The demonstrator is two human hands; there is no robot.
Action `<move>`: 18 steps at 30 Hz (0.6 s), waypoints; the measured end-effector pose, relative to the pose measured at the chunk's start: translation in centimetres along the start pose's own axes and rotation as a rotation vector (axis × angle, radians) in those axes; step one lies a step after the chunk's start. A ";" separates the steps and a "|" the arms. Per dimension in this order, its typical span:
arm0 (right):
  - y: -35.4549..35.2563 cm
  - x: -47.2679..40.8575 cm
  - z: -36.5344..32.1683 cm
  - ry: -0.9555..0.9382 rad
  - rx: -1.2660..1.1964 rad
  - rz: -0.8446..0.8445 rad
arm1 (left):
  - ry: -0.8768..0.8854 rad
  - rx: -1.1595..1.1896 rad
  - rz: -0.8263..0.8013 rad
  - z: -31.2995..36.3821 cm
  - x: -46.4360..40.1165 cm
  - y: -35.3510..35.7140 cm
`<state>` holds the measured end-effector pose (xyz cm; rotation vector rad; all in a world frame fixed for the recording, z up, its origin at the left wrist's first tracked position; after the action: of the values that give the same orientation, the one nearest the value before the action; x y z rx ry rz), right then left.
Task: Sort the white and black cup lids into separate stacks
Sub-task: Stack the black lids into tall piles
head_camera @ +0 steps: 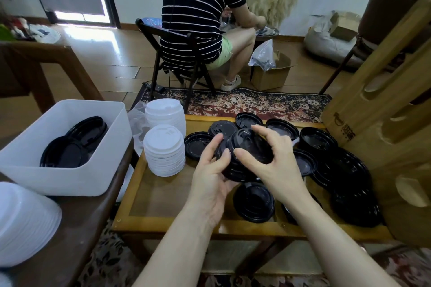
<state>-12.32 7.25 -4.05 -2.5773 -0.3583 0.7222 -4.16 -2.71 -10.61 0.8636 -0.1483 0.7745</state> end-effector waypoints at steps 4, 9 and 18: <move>-0.5 -0.1 -0.8 -0.059 0.113 0.082 | -0.019 0.003 -0.047 -0.2 0.5 0.7; -0.5 0.2 -0.5 0.016 0.086 0.119 | 0.017 -0.034 -0.063 -0.3 0.8 1.2; 1.8 0.8 1.5 0.190 -0.129 -0.157 | -0.013 -0.058 0.011 -0.2 0.1 0.0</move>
<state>-12.21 6.46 -6.38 -2.6735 -0.5540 0.4075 -4.15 -2.51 -10.66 0.8132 -0.1858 0.7712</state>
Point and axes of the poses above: each hand's wrist, its own x-axis away from the middle knuckle, its own y-axis out of the palm, z = x × y, the point moved 10 cm from there along -x, towards the middle knuckle, and after that the axes turned 12 degrees about z, right-handed, at the moved point
